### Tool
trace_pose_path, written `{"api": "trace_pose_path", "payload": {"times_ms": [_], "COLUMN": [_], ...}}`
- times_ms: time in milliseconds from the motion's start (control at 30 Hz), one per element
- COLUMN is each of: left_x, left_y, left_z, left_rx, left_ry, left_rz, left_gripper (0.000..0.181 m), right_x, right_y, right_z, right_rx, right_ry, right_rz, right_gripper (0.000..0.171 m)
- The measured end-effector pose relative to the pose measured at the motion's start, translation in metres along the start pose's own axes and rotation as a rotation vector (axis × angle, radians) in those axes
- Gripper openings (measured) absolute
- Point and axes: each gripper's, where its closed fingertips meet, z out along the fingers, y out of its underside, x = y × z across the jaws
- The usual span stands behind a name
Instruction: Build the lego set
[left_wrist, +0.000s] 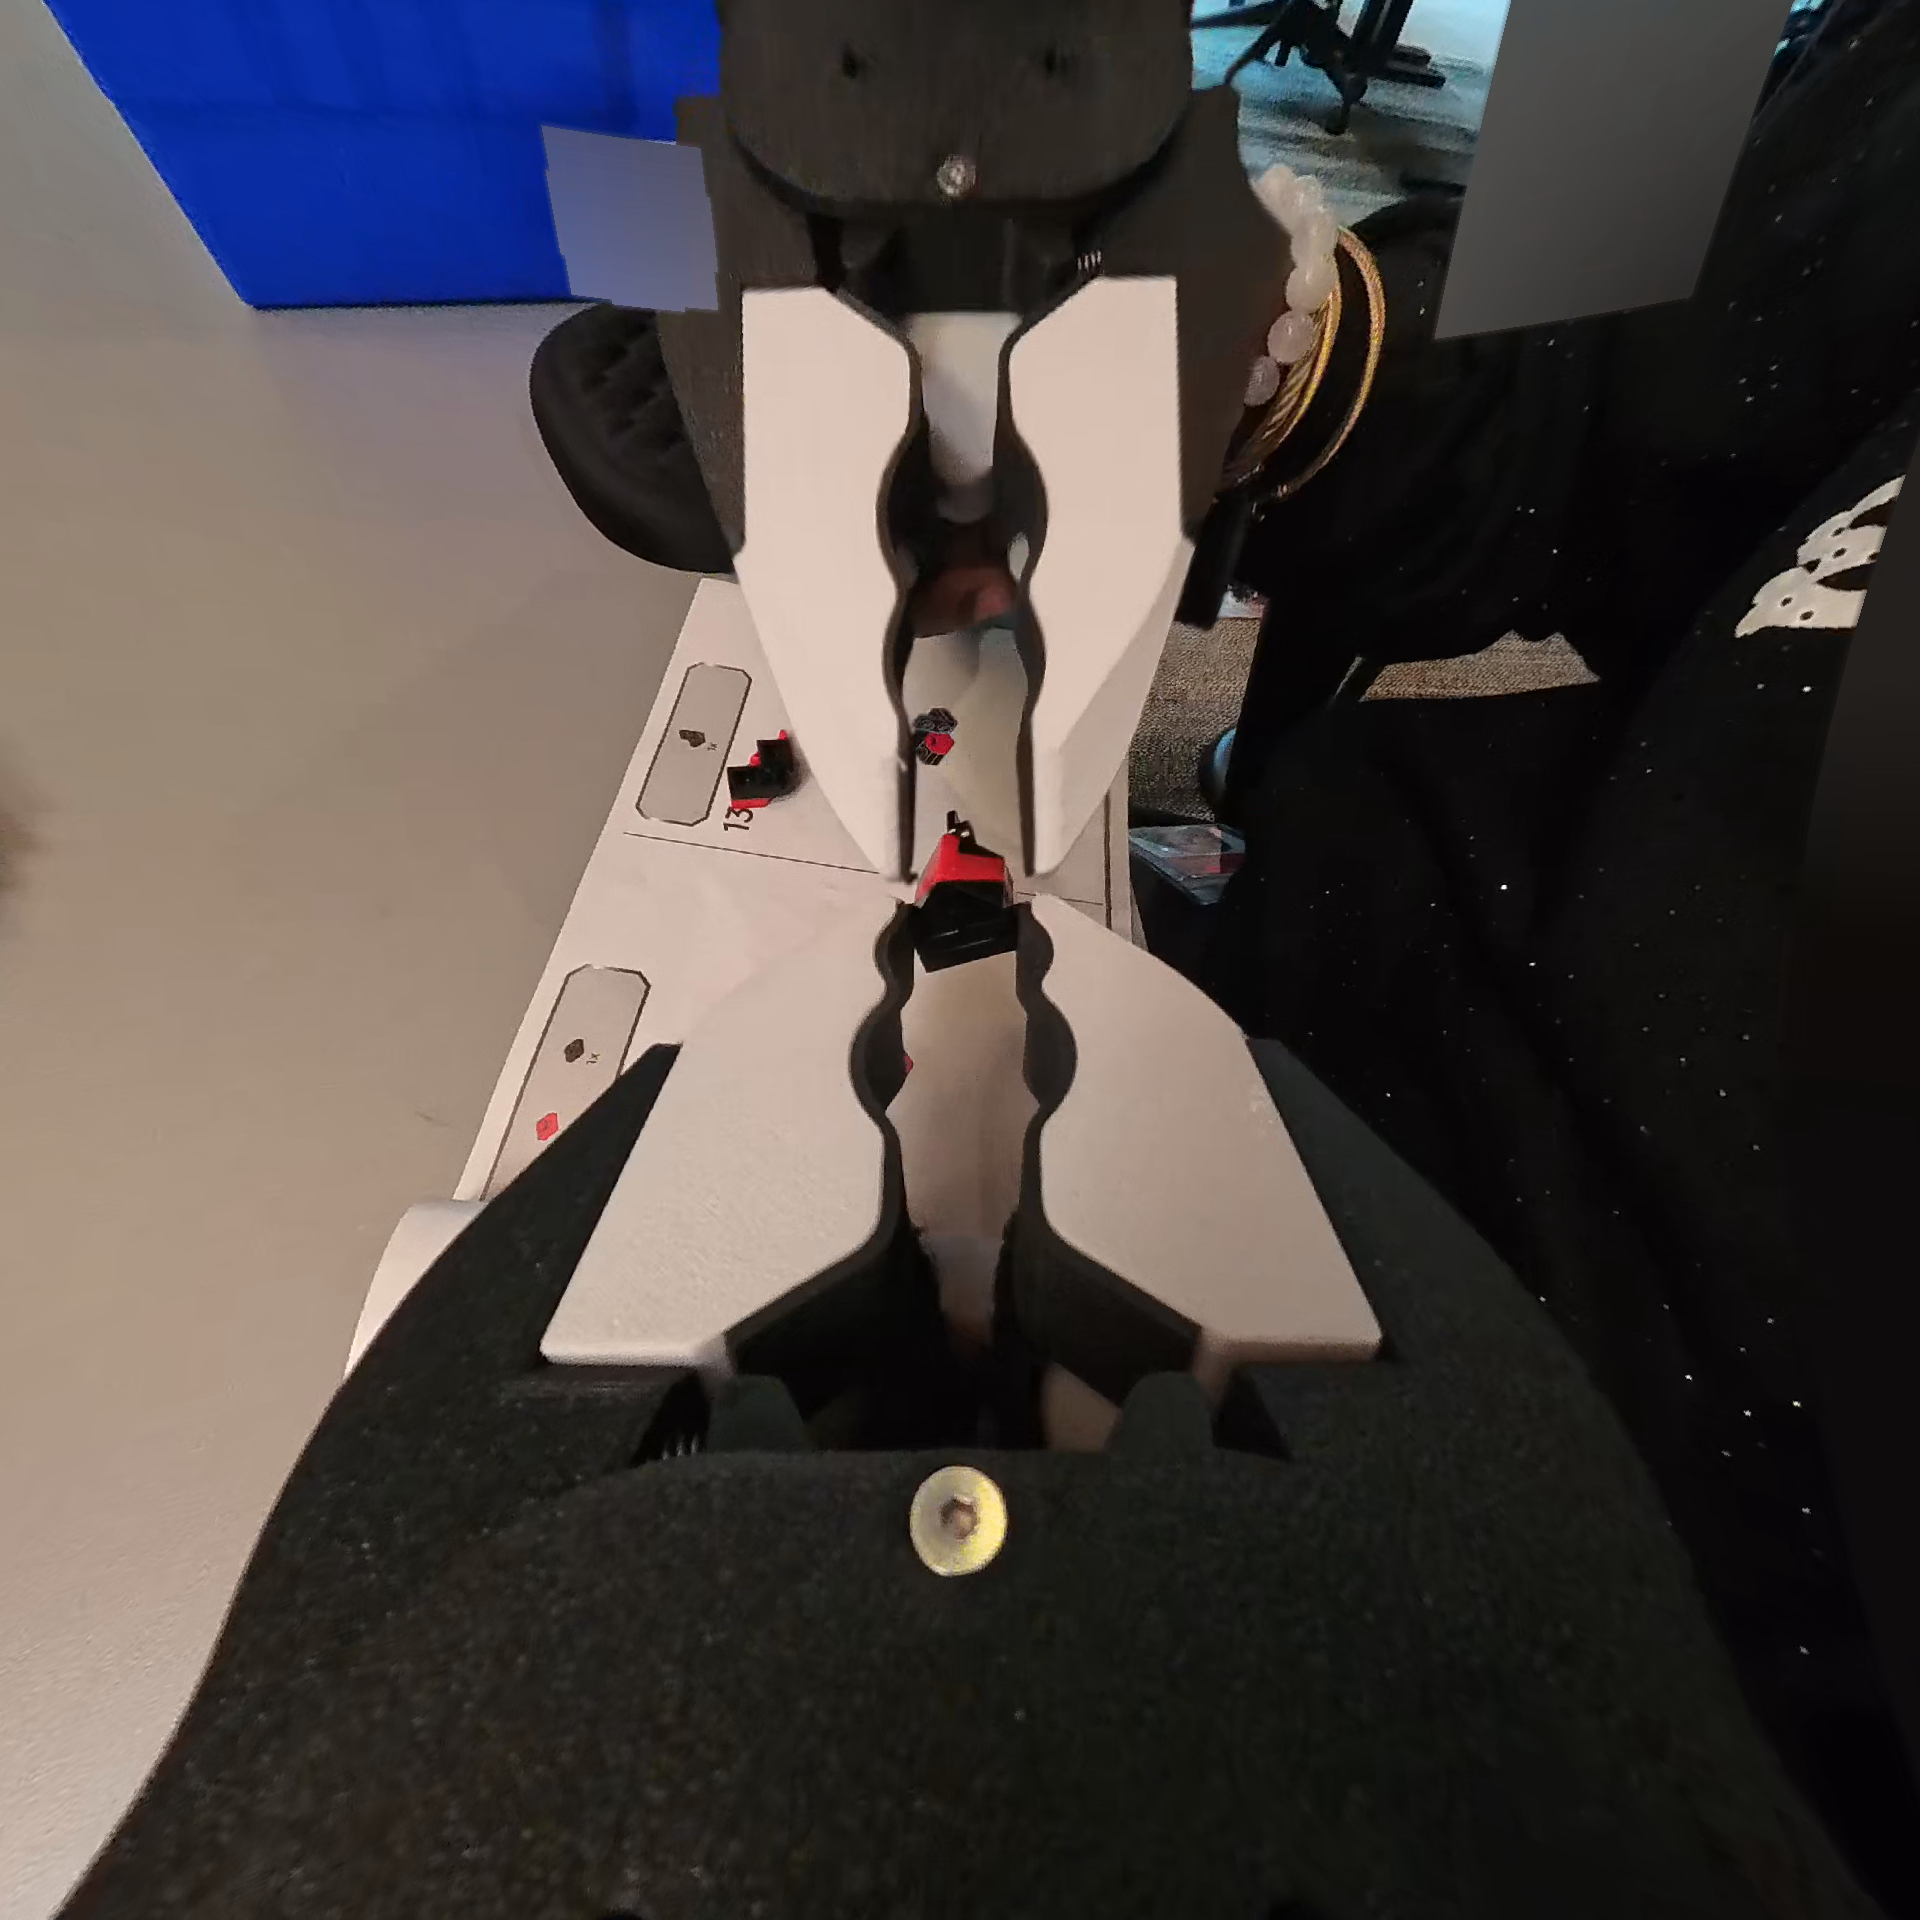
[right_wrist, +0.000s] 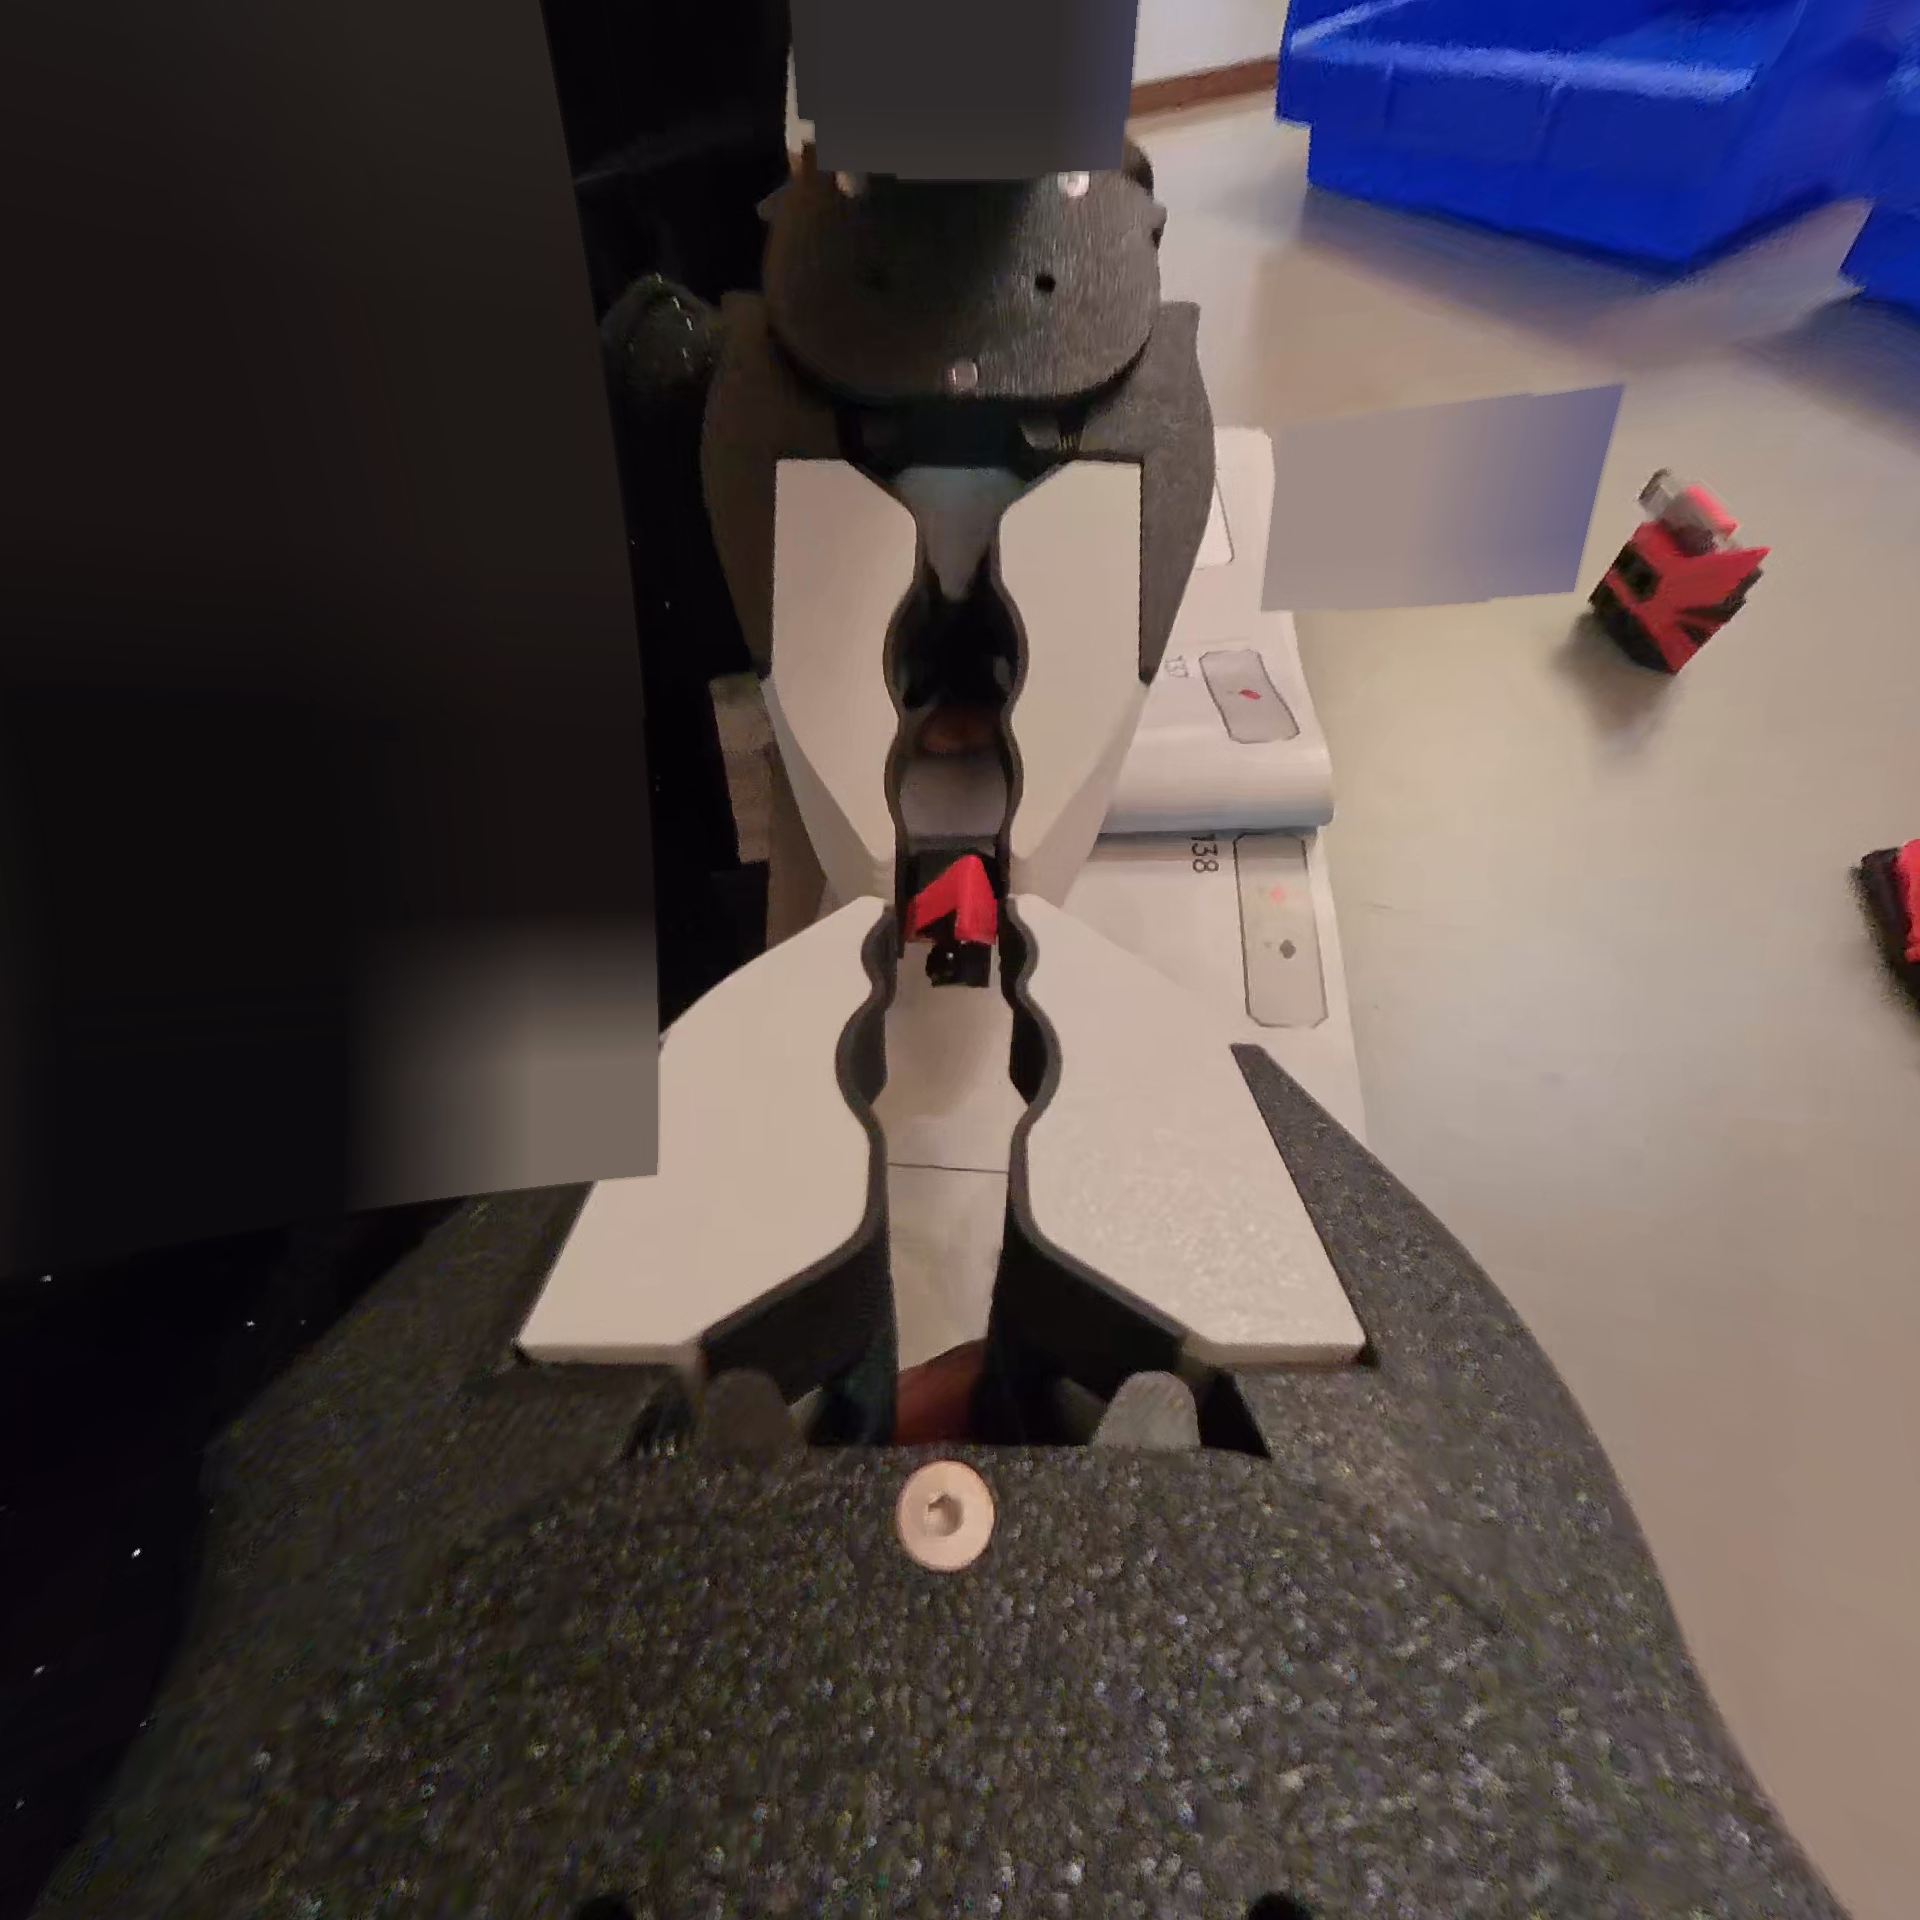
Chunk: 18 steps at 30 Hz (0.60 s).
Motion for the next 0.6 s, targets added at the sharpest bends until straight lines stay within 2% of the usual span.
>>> {"api": "trace_pose_path", "payload": {"times_ms": [267,433,600], "left_x": [-0.0009,-0.0048,-0.007], "left_y": [0.0059,0.003,0.0025], "left_z": [0.0029,-0.0004,-0.0011], "left_rx": [-0.048,-0.016,-0.01], "left_ry": [0.0,-0.014,-0.014], "left_rz": [-0.016,-0.057,-0.082], "left_gripper": [0.018,0.018,0.018], "right_x": [0.0019,0.006,0.0082], "right_y": [0.0093,0.0018,0.0003], "right_z": [0.0043,0.0016,0.0011], "right_rx": [-0.064,0.031,0.037], "right_ry": [0.038,0.049,0.07], "right_rz": [-0.062,0.0,-0.033], "right_gripper": [0.015,0.014,0.013]}}
